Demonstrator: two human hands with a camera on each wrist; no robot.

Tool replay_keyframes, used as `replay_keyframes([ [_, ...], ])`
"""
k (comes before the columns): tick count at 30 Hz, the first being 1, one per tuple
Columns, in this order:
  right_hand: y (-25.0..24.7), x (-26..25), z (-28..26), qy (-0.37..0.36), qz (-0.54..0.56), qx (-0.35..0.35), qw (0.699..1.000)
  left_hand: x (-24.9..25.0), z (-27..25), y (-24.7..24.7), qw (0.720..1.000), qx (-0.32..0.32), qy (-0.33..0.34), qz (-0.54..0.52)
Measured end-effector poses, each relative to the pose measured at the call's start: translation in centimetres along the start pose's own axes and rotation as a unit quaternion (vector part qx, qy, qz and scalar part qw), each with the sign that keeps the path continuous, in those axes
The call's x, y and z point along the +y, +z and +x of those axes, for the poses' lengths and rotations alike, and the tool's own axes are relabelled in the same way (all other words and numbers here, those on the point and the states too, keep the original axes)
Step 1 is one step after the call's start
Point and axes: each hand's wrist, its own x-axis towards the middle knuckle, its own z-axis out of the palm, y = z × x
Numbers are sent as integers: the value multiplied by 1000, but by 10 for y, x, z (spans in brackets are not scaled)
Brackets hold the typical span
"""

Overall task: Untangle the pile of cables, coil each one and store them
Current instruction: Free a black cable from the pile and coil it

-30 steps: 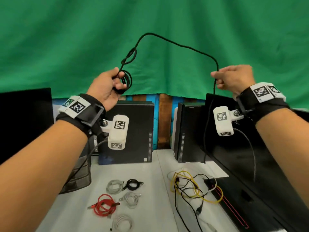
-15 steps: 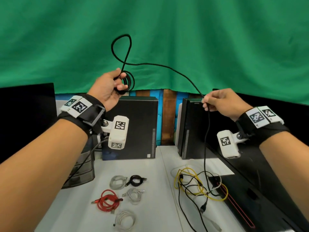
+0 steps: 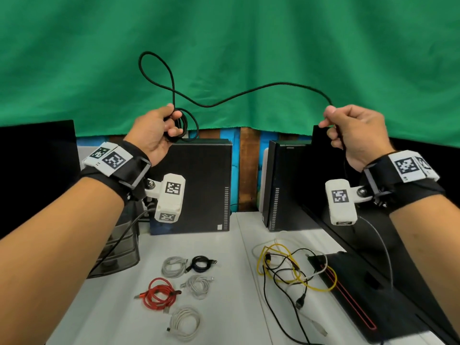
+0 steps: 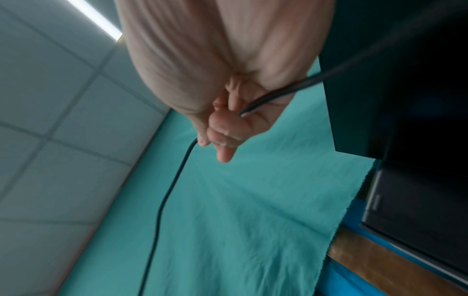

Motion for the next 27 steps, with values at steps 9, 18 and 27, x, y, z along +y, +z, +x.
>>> replay_keyframes([
  [9, -14, 14, -11, 72, -108, -104, 986, -8, -8, -23, 996, -25, -46, 74],
  [18, -21, 9, -31, -9, -76, -86, 993, -3, -16, -59, 966, -117, -102, 209],
  [27, -39, 48, -42, 219, -43, -267, 938, 14, -25, -90, 976, -169, -105, 91],
])
